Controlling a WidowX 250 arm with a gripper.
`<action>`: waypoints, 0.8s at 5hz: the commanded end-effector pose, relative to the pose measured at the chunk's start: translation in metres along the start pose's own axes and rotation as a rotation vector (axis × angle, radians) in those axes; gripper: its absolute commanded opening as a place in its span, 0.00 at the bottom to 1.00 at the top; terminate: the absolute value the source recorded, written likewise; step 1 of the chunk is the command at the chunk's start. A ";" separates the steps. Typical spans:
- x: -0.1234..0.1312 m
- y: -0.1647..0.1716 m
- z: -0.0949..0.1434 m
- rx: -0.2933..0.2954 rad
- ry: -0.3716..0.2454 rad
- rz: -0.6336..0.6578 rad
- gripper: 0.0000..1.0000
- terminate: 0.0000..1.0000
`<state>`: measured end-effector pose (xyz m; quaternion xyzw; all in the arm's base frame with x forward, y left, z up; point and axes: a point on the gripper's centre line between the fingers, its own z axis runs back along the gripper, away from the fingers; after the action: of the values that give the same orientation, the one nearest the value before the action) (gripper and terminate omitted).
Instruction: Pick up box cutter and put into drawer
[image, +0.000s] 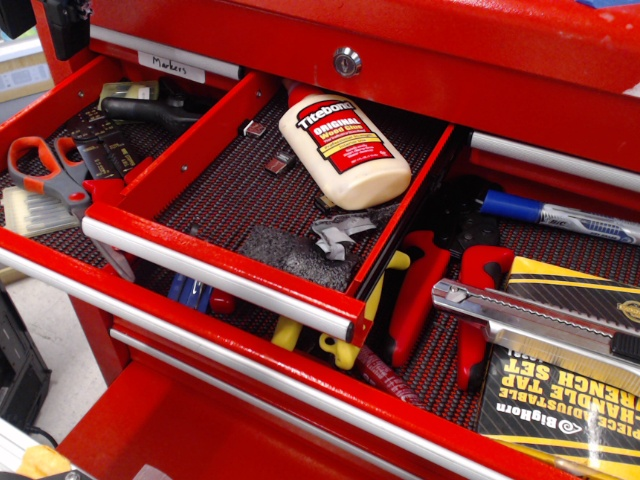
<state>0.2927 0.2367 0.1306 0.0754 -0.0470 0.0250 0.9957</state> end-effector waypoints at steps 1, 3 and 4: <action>0.000 0.000 0.000 0.000 0.000 0.000 1.00 0.00; -0.039 -0.095 0.055 0.057 0.114 0.449 1.00 0.00; -0.045 -0.143 0.074 0.023 0.131 0.701 1.00 0.00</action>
<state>0.2449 0.0718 0.1677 0.0511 0.0130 0.3937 0.9177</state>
